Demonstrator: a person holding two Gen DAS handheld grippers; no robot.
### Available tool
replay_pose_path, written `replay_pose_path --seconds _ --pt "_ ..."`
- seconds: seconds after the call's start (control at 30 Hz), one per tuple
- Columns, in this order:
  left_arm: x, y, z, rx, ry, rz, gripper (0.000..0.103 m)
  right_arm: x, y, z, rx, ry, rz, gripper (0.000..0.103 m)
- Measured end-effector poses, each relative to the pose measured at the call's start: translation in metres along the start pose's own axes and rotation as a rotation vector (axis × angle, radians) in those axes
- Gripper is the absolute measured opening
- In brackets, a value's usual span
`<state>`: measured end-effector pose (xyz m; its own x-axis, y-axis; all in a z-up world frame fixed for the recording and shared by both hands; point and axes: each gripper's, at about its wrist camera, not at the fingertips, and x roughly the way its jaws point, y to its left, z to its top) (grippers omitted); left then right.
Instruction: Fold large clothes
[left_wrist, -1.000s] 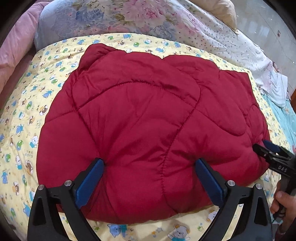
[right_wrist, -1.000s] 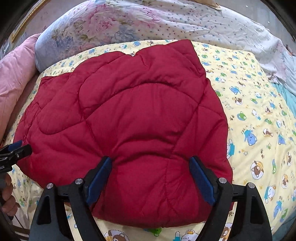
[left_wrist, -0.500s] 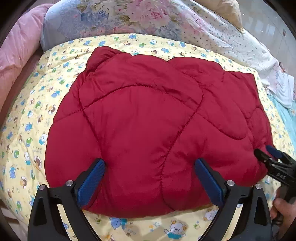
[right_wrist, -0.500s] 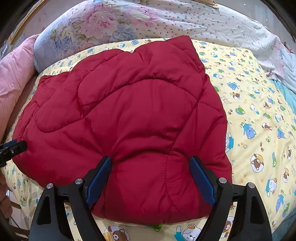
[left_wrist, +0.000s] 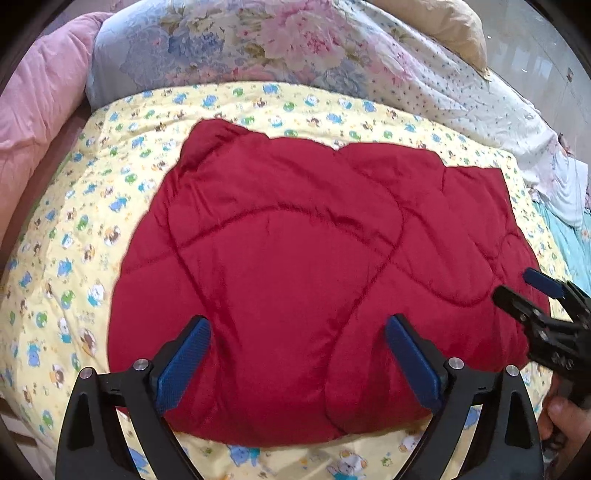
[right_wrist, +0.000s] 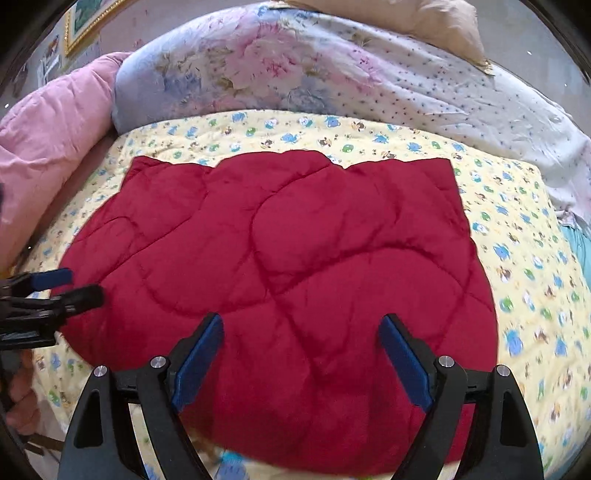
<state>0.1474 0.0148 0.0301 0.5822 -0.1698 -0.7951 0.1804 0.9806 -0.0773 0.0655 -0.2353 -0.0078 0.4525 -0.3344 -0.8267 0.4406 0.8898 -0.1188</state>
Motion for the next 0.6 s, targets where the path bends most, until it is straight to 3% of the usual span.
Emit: replay_pose_path --seconds 0.2,0.6 --pt "0.032 0.009 0.01 -0.036 0.051 -0.014 0.099 0.034 -0.031 0.01 0.079 0.073 -0.007 0.089" --pt "0.064 0.007 0.021 0.001 0.064 0.002 0.103 0.048 -0.051 0.001 0.138 0.082 -0.018 0.092"
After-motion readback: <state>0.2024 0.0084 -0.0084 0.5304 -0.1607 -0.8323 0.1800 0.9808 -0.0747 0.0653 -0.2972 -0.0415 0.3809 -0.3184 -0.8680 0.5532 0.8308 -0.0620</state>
